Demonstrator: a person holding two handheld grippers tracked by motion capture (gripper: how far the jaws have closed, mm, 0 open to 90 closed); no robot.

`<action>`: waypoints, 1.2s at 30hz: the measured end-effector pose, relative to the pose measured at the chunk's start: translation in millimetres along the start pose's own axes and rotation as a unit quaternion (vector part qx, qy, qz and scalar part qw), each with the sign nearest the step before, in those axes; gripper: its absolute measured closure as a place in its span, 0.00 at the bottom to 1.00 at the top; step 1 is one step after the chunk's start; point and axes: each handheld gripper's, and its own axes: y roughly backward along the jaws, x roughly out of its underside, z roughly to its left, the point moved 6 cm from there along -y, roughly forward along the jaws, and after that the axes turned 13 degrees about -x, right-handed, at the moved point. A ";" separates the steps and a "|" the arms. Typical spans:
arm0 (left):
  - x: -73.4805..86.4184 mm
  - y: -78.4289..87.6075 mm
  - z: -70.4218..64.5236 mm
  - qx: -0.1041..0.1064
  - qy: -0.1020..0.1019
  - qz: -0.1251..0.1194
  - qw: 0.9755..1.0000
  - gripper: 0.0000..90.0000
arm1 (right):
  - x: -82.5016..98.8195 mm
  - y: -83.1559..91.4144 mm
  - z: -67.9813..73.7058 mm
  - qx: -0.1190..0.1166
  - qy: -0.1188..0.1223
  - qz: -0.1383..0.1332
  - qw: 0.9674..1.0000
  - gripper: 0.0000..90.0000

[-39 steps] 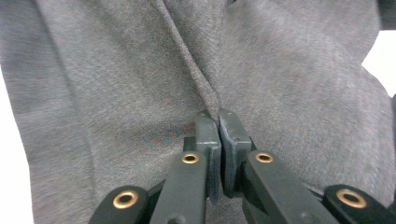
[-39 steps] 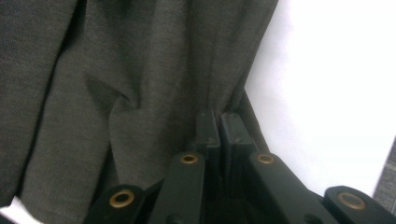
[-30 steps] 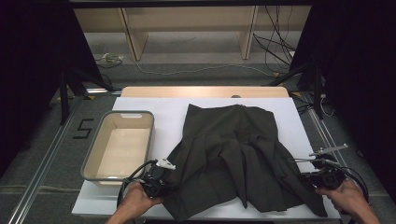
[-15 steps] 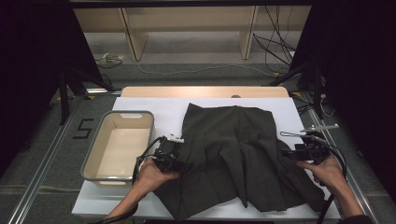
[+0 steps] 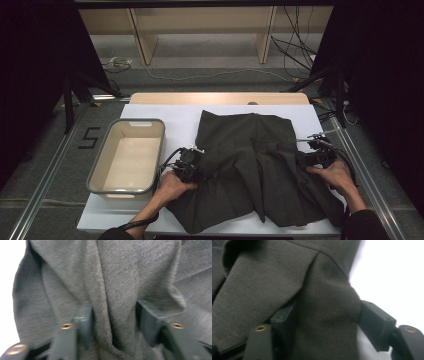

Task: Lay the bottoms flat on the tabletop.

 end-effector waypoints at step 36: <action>59.9 53.2 -14.8 0.039 -0.100 0.004 0.994 0.90 | 61.5 39.1 61.7 -0.016 0.042 0.064 0.997 0.93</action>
